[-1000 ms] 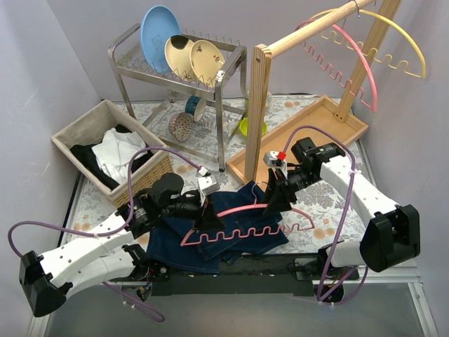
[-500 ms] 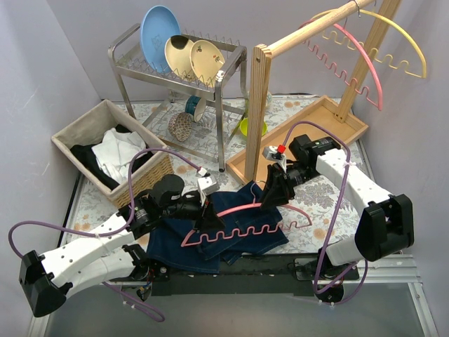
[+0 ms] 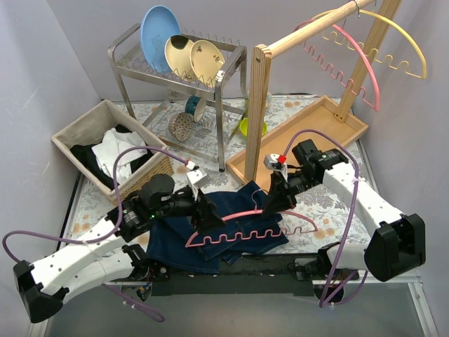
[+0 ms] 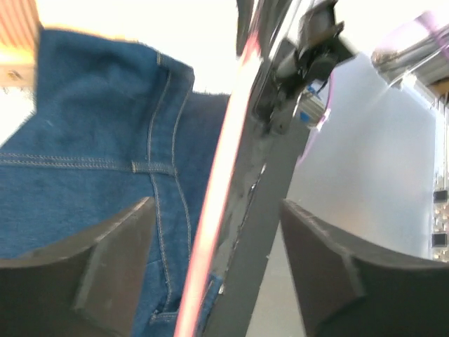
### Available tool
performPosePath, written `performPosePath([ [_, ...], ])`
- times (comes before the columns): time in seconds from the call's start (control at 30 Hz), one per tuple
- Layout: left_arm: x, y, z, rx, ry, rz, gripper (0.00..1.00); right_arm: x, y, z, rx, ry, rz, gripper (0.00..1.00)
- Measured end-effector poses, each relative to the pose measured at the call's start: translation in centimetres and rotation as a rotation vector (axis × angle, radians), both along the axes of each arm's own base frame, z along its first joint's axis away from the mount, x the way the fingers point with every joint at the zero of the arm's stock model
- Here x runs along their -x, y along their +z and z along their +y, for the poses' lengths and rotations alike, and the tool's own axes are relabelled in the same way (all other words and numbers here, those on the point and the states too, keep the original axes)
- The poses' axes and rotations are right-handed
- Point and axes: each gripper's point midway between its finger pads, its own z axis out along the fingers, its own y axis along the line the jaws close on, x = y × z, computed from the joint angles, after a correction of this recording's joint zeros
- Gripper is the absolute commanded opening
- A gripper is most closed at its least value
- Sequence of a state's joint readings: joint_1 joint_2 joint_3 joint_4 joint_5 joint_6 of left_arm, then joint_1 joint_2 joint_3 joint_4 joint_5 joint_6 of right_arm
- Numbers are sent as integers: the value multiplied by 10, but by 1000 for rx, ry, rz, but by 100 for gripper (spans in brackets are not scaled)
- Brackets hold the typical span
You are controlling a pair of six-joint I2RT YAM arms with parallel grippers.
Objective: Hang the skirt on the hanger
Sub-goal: Pass the hanger from the left arm to the right, then place skirt on hanger
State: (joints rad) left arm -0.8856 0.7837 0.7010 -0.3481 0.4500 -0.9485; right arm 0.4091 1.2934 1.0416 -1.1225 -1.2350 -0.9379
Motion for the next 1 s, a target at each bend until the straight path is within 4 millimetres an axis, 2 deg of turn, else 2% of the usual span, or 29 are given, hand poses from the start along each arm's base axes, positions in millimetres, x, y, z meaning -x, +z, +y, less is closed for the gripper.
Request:
performPosePath([
  [0.23,9,87,14,146,39,-61,78,15,-25,5,65,12,59,1],
  [0.33,19,99,15,170,15,-24,77,23,-31,11,80,41,96,1],
  [0.53,31,77,13,119,-6,131,75,34,-50,27,121,115,195,1],
  [0.7,43,46,15,77,0,269,75,26,-71,35,175,102,292,1],
  [0.8,50,36,14,71,0,332,75,18,-79,41,195,97,332,1],
  [1.0,60,10,11,42,50,462,78,18,-84,59,225,103,342,1],
])
